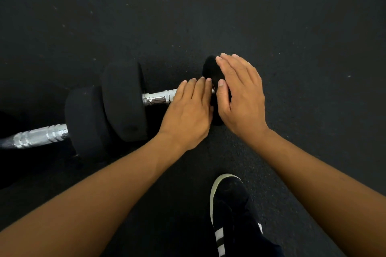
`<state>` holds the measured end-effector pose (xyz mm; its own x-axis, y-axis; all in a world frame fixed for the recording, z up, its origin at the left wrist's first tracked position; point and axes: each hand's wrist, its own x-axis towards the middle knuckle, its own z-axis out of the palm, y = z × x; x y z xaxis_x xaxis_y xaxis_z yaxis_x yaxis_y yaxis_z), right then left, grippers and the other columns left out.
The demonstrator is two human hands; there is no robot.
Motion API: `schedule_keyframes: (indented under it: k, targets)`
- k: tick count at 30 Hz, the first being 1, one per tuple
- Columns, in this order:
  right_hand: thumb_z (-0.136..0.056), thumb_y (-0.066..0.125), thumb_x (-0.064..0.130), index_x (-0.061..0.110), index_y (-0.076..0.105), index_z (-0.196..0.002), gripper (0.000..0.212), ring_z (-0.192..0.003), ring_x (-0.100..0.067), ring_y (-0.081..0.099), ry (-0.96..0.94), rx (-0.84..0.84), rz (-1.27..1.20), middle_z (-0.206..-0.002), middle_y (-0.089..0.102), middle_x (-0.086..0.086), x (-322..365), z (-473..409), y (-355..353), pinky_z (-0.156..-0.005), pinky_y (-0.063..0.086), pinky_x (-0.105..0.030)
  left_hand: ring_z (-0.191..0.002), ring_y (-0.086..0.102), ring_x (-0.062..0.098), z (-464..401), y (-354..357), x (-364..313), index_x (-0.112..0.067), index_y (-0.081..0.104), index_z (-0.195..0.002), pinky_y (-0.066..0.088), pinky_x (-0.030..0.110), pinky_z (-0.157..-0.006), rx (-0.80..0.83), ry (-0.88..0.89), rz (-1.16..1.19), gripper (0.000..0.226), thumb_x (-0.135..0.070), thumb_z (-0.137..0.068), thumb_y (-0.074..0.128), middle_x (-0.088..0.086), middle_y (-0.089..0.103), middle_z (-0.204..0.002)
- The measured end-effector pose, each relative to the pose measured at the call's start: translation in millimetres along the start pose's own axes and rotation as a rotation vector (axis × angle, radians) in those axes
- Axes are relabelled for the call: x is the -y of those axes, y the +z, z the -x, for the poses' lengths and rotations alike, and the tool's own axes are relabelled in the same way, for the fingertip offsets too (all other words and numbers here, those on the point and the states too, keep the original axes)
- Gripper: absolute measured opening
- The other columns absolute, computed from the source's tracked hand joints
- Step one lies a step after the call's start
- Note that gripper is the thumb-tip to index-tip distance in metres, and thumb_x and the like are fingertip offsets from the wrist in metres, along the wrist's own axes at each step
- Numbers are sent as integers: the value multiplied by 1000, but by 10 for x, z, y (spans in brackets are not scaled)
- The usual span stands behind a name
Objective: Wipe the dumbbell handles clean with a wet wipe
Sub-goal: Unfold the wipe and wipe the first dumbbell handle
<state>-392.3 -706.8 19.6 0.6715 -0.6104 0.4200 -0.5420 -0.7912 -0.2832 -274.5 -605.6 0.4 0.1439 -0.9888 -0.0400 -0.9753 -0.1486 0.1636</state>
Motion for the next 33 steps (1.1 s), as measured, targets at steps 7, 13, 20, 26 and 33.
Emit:
schedule_keyframes:
  k: [7, 13, 20, 26, 33]
  targets:
    - [-102, 43, 19, 6, 55, -145, 46, -144, -24, 45, 7, -15, -13, -149, 56, -7, 5, 15, 7, -118, 36, -48, -130, 48, 33, 113, 28, 74, -4, 35, -148, 24, 50, -122, -87, -200, -22, 51, -31, -105, 34, 16, 51, -138]
    - [-102, 43, 19, 7, 55, -145, 46, -144, -22, 44, 6, -19, -4, -149, 55, -7, -2, 31, 24, -118, 36, -47, -156, 7, 37, 218, 82, -78, 0, 3, -160, 13, 51, -126, -50, -24, -82, 61, -20, -105, 22, 23, 10, -167]
    - [-102, 43, 19, 6, 55, -144, 46, -143, -24, 45, 4, -15, -3, -148, 56, -7, 1, -9, 24, -117, 36, -48, -106, 60, 31, -295, -186, 127, -13, 53, -121, 40, 49, -104, 137, -162, 106, 36, -40, -105, 35, 11, 62, -115]
    - [-102, 42, 20, 7, 54, -145, 47, -144, -24, 44, 3, -7, -12, -149, 54, -7, -8, 29, 2, -118, 35, -48, -113, 58, 31, -50, -139, 214, -13, 52, -131, 40, 47, -104, 68, -226, 45, 35, -31, -106, 34, 10, 61, -123]
    - [-102, 42, 21, 8, 54, -145, 47, -144, -22, 44, 10, -5, -11, -149, 55, -6, -15, 24, 22, -118, 35, -47, -157, -5, 33, 306, 170, -157, -11, 0, -162, 6, 55, -125, -26, -43, -38, 67, -23, -104, 32, 10, -4, -171]
